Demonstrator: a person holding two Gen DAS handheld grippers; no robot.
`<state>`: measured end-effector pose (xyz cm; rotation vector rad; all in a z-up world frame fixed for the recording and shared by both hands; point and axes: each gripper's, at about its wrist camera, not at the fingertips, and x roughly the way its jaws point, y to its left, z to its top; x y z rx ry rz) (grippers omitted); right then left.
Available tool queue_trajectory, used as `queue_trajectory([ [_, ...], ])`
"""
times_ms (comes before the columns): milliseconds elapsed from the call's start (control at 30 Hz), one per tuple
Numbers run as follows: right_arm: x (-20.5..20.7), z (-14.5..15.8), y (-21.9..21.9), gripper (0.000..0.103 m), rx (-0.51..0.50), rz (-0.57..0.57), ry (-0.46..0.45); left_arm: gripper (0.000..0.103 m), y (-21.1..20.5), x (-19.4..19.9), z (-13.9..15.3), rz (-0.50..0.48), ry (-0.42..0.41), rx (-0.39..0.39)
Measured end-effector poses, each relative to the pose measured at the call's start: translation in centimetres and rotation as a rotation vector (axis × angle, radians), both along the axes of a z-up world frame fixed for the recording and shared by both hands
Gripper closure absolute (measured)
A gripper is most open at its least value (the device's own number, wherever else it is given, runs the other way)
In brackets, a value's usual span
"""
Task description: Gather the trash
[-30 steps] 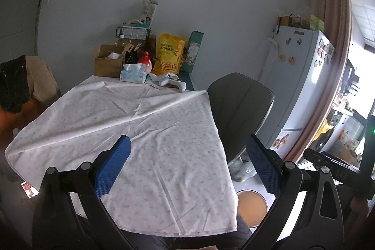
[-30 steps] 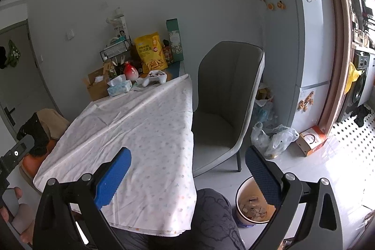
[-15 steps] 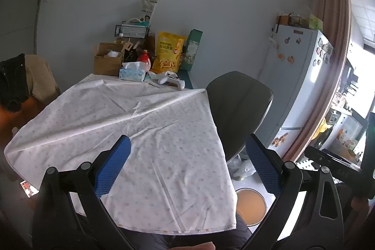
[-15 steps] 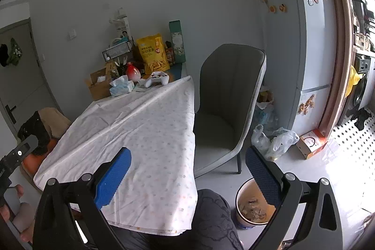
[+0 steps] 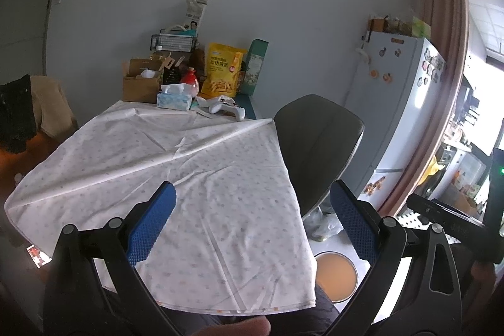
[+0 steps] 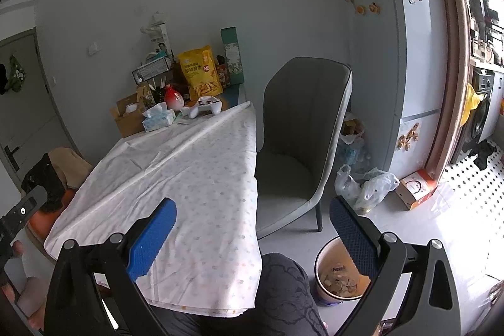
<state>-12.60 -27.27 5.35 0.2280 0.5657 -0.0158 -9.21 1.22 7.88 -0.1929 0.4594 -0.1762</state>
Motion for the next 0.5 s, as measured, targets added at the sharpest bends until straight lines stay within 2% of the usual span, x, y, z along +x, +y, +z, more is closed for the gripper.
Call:
queue_trajectory([
  [167,0.1,-0.1,-0.1,0.008,0.002,-0.009,0.005,0.006,-0.1,0.5,-0.3,-0.015,0.013,-0.013],
  [500,0.9,-1.4,-0.4,0.008,-0.012,-0.035,0.027,0.006,-0.9,1.3,-1.7,-0.049,0.033,0.016],
])
